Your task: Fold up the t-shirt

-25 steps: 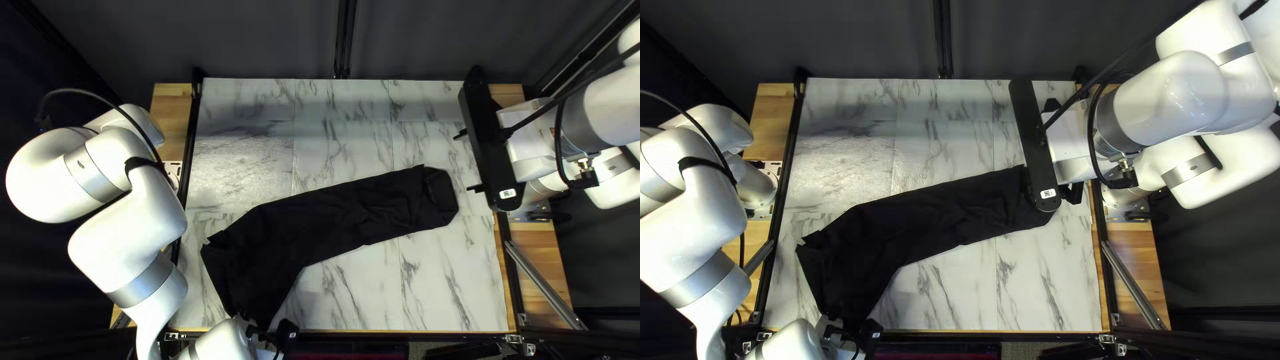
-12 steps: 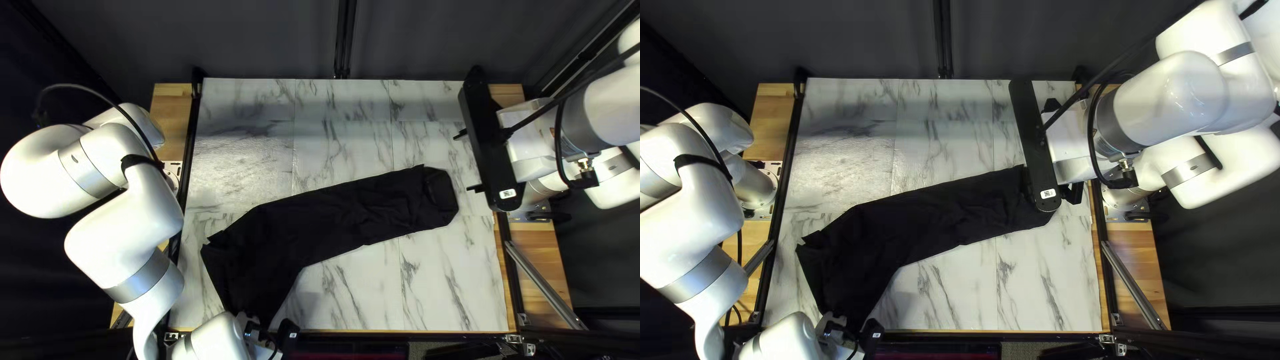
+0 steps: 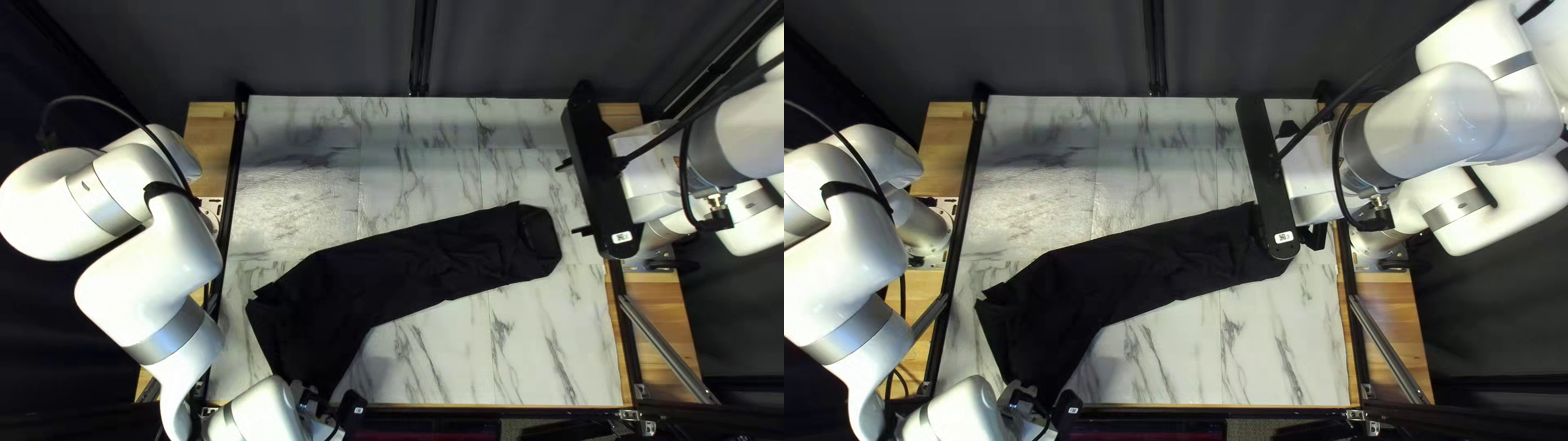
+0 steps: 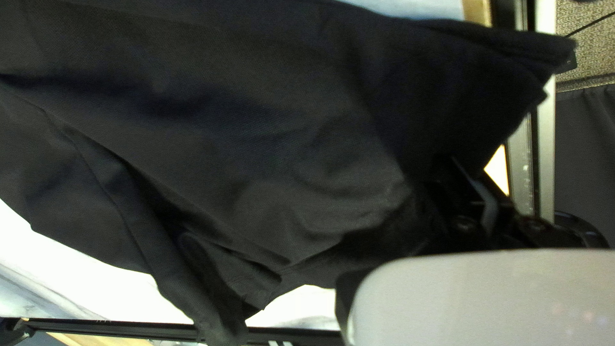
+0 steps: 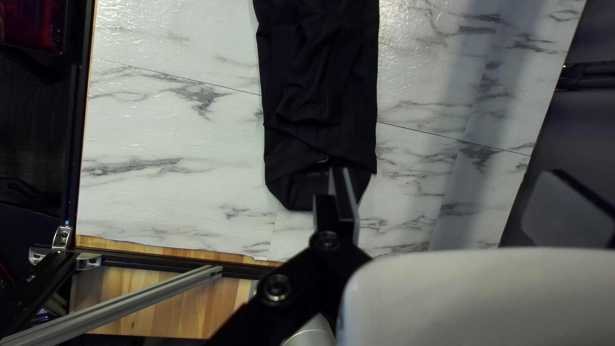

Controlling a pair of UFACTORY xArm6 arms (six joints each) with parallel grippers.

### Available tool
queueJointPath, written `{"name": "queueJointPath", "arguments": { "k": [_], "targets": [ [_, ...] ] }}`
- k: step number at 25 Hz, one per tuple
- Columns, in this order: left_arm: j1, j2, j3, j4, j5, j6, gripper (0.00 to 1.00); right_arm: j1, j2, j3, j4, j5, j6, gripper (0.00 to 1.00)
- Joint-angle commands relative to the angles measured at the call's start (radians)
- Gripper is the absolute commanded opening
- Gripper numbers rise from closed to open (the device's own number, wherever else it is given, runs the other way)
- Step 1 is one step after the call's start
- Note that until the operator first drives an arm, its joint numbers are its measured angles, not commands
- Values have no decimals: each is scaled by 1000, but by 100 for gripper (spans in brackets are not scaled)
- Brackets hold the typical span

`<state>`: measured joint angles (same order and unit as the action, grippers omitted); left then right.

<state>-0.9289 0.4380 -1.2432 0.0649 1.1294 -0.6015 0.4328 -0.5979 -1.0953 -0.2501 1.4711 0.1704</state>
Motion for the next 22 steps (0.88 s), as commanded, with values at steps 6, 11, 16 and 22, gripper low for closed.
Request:
{"name": "queueJointPath", "arguments": {
  "k": [6,11,16,22],
  "targets": [
    [22,-44,20,-4,-7,70,100,0,0,0,0,0,0,100],
    [58,-163,54,8,83,132,100,0,0,0,0,0,0,100],
    [118,-304,149,73,148,164,100,0,0,0,0,0,0,100],
    [216,-424,319,175,63,194,100,0,0,0,0,0,0,100]
  ]
}}
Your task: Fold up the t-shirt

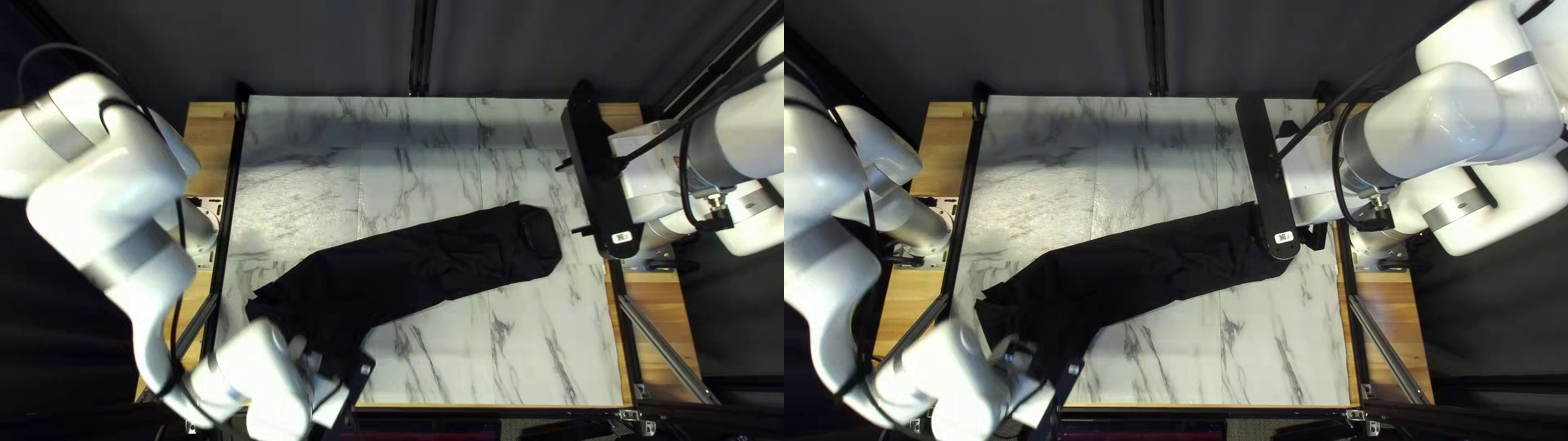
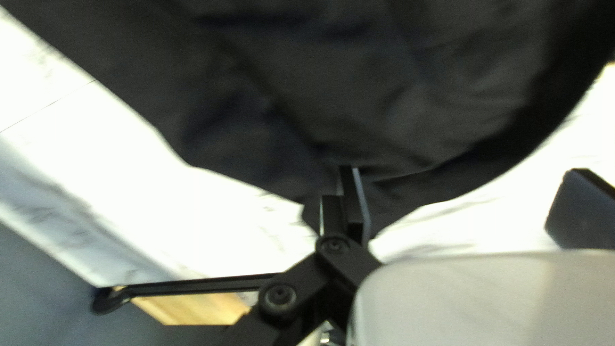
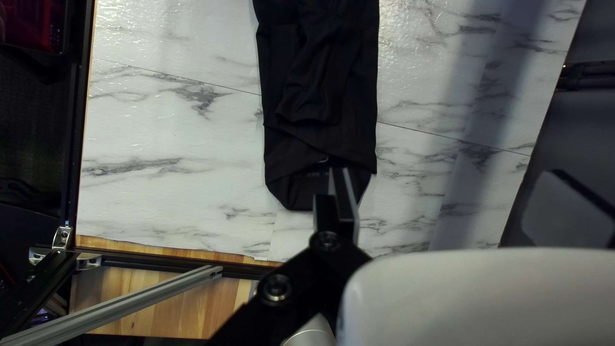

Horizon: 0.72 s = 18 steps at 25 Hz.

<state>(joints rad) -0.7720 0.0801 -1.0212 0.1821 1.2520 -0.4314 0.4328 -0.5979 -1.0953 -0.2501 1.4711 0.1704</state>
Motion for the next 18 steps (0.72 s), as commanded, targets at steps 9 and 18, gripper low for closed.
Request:
{"name": "queueJointPath", "arguments": {
  "k": [9,18],
  "targets": [
    [166,-490,346,85,-32,148,100,0,0,0,0,0,0,100],
    [294,-634,340,36,-1,320,100,0,0,0,0,0,0,100]
  ]
}}
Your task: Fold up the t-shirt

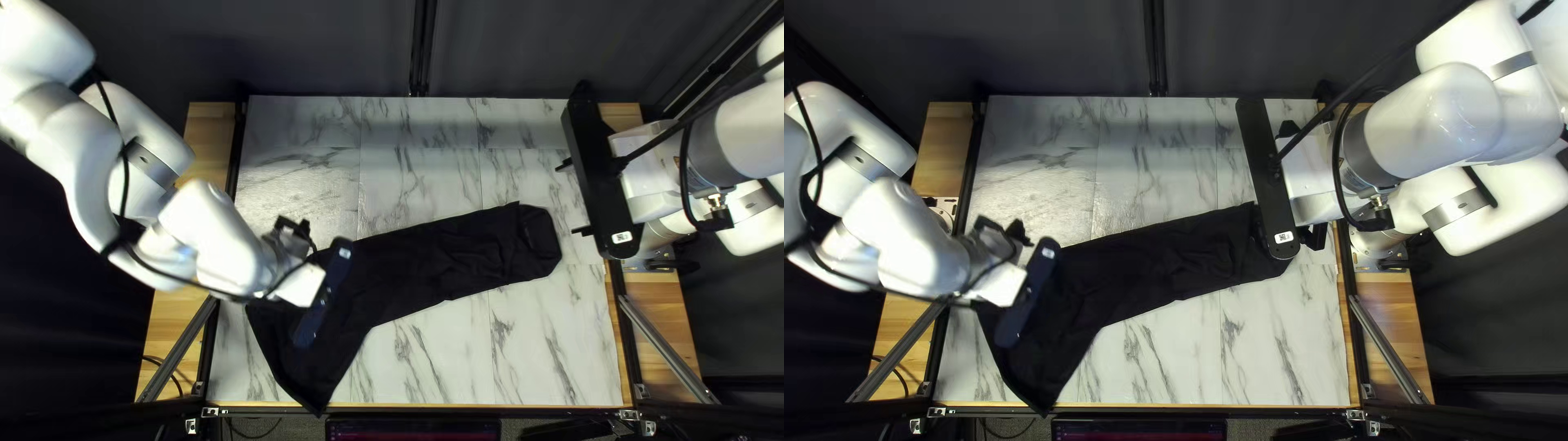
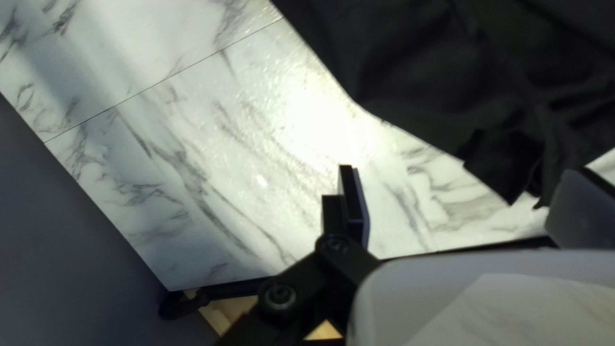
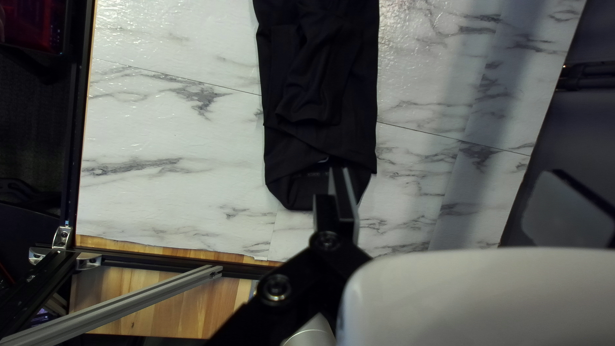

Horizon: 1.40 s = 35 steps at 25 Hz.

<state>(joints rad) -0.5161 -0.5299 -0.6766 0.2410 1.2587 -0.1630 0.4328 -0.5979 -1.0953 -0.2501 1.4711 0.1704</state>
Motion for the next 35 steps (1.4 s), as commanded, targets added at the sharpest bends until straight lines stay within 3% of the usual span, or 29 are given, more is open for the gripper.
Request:
{"name": "queueJointPath", "arguments": {
  "k": [1,4,10,16,23,35],
  "targets": [
    [38,-10,-8,-26,-22,54,100,0,0,0,0,0,0,100],
    [17,44,-8,-32,-74,31,100,0,0,0,0,0,0,100],
    [-81,253,-22,-50,-150,-126,100,0,0,0,0,0,0,100],
    [-104,312,64,-63,-289,-195,100,0,0,0,0,0,0,100],
    [-187,414,22,-76,-296,-336,100,0,0,0,0,0,0,100],
    [-248,386,117,-177,-297,-494,100,0,0,0,0,0,0,100]
  ]
}}
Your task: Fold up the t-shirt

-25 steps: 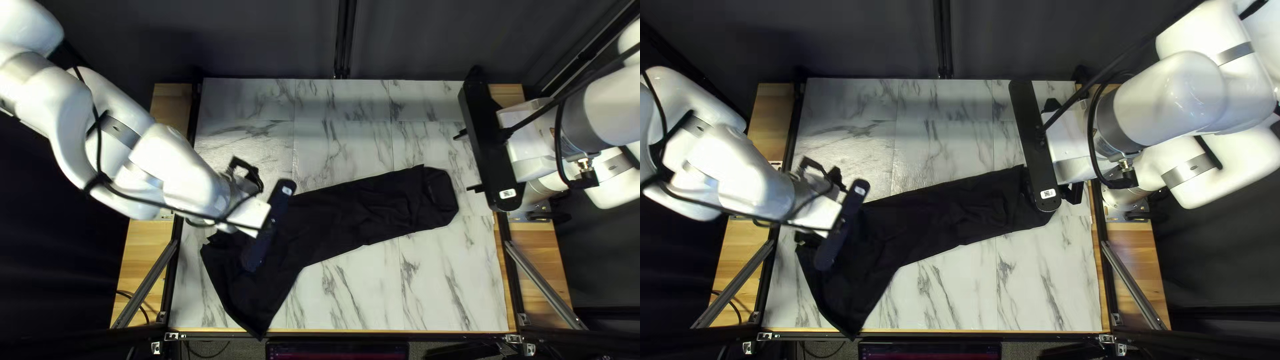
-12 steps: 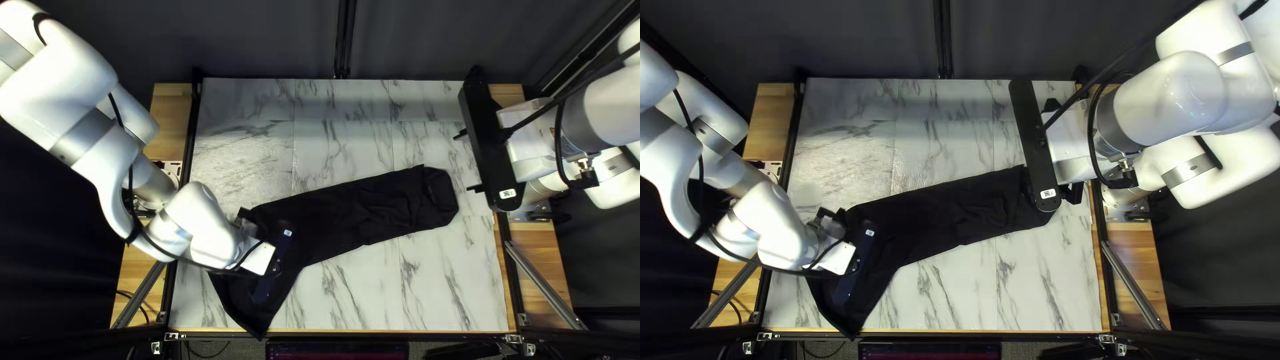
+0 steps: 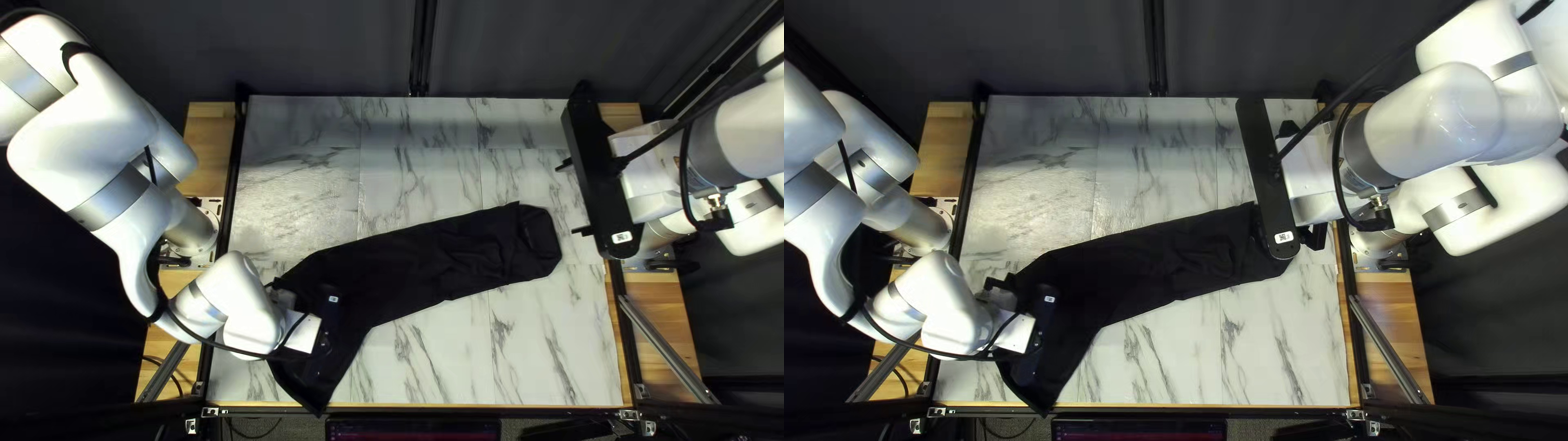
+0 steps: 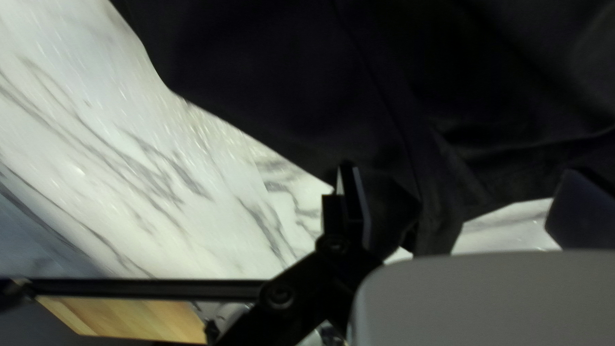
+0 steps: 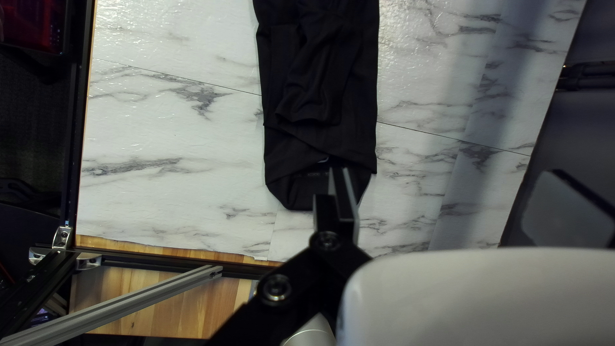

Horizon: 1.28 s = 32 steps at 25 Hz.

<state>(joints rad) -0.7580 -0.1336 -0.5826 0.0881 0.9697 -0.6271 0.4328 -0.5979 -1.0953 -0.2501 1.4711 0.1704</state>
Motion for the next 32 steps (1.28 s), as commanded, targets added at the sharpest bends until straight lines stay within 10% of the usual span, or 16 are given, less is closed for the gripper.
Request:
{"name": "queueJointPath", "arguments": {
  "k": [1,2,4,19,32],
  "targets": [
    [-5,-14,31,-30,-11,-35,100,0,0,0,0,0,0,100],
    [-4,-17,38,-33,-13,-38,85,0,0,0,0,0,0,100],
    [2,-26,57,-45,-21,-42,0,0,0,0,0,0,0,100],
    [58,-102,-66,-56,259,4,0,0,0,0,0,0,0,100],
    [84,-23,-236,-15,414,71,35,0,0,0,0,0,0,100]
  ]
}}
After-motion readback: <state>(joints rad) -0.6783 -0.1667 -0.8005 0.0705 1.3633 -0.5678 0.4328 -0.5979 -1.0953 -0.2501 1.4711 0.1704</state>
